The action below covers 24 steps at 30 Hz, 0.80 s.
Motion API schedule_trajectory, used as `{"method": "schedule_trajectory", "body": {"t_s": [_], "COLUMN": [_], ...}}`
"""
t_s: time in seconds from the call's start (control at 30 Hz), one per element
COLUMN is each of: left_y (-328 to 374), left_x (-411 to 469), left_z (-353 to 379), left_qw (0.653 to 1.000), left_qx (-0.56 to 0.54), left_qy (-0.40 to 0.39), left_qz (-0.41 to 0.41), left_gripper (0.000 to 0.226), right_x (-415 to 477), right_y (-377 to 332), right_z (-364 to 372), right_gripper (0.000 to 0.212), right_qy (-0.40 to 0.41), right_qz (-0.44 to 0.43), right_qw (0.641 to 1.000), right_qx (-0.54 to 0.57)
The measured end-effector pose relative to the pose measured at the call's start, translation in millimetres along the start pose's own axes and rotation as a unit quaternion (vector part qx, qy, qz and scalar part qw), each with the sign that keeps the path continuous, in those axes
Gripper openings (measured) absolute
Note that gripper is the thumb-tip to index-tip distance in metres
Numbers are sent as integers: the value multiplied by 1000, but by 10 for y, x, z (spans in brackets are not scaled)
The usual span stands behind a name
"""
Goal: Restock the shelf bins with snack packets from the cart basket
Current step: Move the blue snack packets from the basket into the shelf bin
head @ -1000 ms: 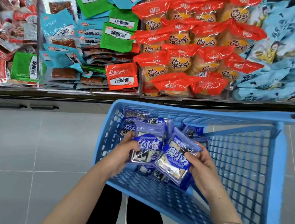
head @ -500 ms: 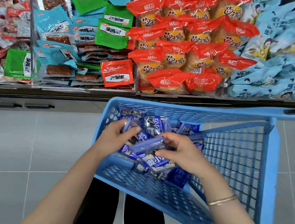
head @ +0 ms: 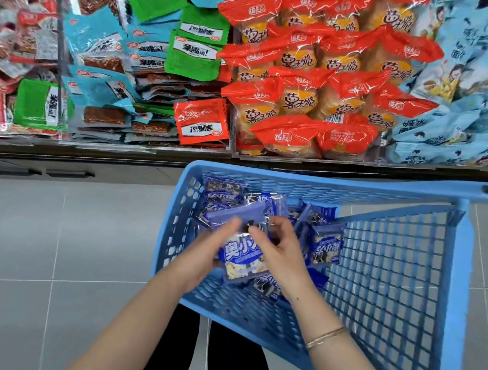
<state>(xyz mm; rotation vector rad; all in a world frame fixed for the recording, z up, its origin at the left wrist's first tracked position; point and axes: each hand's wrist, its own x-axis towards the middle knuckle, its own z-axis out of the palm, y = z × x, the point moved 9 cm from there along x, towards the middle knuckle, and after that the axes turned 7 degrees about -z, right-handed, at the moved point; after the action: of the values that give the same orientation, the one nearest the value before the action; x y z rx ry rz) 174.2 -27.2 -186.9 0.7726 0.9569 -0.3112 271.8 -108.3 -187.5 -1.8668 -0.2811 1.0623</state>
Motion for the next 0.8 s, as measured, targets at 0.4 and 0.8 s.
{"method": "schedule_trajectory", "body": {"t_s": [0.4, 0.8], "left_y": [-40, -95], "left_x": [-431, -402], "left_z": [-1222, -1275], "left_qw": [977, 968], "left_qx": [-124, -183], "left_qy": [171, 168], "left_qz": [22, 21], "left_gripper": [27, 27], "right_x": [422, 441], "right_y": [899, 1311], "right_z": [84, 289], "right_gripper": [27, 78], "right_qy": [-89, -140], "right_qz": [61, 41], "right_qw": [965, 838], "right_qx": [-238, -526]}}
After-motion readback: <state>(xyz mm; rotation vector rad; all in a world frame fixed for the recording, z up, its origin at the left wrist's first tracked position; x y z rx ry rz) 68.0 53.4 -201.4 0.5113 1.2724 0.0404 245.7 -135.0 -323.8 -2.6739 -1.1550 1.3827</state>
